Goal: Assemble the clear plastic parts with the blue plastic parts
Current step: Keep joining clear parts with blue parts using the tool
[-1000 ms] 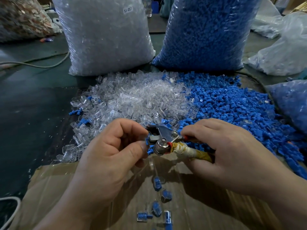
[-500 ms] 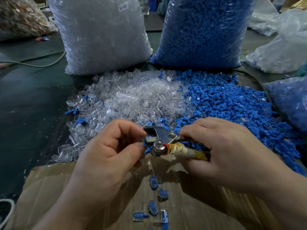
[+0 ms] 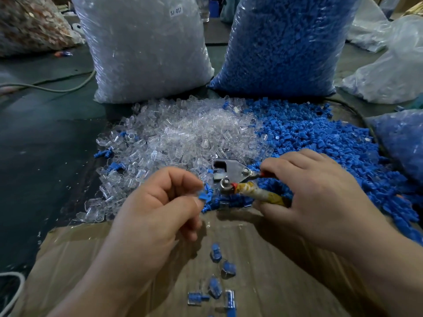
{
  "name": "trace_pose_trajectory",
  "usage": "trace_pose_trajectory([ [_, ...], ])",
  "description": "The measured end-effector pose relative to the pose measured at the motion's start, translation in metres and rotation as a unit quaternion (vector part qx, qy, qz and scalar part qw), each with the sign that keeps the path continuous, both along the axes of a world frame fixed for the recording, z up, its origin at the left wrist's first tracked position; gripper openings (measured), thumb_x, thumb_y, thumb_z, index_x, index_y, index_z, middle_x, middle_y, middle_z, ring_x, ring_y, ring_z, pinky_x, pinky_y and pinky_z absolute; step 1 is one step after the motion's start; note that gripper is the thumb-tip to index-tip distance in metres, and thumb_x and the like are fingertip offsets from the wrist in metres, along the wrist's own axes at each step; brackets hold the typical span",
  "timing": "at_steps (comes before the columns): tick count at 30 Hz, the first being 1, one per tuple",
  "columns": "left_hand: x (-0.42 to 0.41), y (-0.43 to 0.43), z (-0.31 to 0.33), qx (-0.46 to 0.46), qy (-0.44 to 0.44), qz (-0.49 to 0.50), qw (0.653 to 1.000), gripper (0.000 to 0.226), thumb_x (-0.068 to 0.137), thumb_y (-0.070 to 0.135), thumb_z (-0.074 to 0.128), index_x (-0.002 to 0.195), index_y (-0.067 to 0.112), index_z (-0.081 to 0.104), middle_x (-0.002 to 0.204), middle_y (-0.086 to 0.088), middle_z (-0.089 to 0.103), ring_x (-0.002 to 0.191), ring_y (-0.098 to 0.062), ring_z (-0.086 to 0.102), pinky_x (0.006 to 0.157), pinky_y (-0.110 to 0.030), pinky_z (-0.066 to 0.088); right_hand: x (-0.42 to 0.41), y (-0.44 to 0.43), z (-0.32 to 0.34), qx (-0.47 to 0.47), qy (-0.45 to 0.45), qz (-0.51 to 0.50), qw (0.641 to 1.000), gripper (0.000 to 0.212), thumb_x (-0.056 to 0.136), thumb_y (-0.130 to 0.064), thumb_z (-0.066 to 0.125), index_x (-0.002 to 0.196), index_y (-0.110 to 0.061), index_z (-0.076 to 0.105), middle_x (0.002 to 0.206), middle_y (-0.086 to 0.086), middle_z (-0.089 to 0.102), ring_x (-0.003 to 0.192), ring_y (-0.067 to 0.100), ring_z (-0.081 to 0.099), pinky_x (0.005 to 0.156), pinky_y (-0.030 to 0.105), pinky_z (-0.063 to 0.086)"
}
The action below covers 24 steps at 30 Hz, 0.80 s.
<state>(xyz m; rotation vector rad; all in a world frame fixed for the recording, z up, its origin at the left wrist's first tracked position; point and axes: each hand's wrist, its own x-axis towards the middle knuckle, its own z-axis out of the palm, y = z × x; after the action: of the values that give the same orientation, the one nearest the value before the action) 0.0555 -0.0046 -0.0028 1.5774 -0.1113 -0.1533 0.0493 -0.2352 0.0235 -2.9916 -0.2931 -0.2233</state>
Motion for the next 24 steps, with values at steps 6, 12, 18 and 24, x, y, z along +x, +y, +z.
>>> trace_pose_trajectory([
  [6,-0.003,-0.010,-0.003,-0.008,0.082,0.012,0.996,0.036,0.089,-0.004,0.060,0.079,0.028,0.072,0.059,-0.009,0.065,0.047,-0.021,0.058,0.041,-0.026,0.047,0.010,0.006,-0.003,-0.032,0.046,-0.005,0.998,0.066,0.073,-0.070,0.043,0.126,-0.033,0.055,0.118,-0.010,0.059,0.113,0.019,0.045,0.099,0.036,0.031],
  [12,-0.009,-0.017,-0.004,0.102,-0.026,0.045,0.993,0.030,0.087,0.009,0.067,0.087,0.039,0.067,0.064,-0.003,0.071,0.055,-0.015,0.069,0.050,-0.023,0.050,-0.007,0.037,-0.004,0.029,-0.086,0.087,0.992,0.031,0.089,-0.054,0.045,0.098,-0.031,0.063,0.095,-0.009,0.065,0.087,0.016,0.059,0.083,0.038,0.046],
  [18,-0.016,-0.016,0.000,0.084,-0.086,0.031,0.992,0.008,0.091,0.038,0.064,0.091,0.038,0.072,0.072,0.002,0.073,0.060,-0.013,0.071,0.053,-0.022,0.055,-0.010,0.041,-0.009,0.042,-0.086,0.133,0.987,0.019,0.096,-0.032,0.050,0.089,-0.019,0.062,0.083,-0.002,0.060,0.075,0.023,0.056,0.071,0.040,0.043],
  [24,-0.012,-0.012,0.005,0.131,-0.005,-0.010,0.991,0.045,0.069,0.067,0.049,0.079,0.027,0.066,0.052,-0.005,0.063,0.040,-0.009,0.055,0.040,-0.015,0.042,-0.014,0.044,-0.009,0.065,-0.062,0.141,0.986,0.011,0.086,-0.021,0.072,0.093,-0.018,0.063,0.086,-0.002,0.061,0.078,0.022,0.056,0.073,0.040,0.047],
])
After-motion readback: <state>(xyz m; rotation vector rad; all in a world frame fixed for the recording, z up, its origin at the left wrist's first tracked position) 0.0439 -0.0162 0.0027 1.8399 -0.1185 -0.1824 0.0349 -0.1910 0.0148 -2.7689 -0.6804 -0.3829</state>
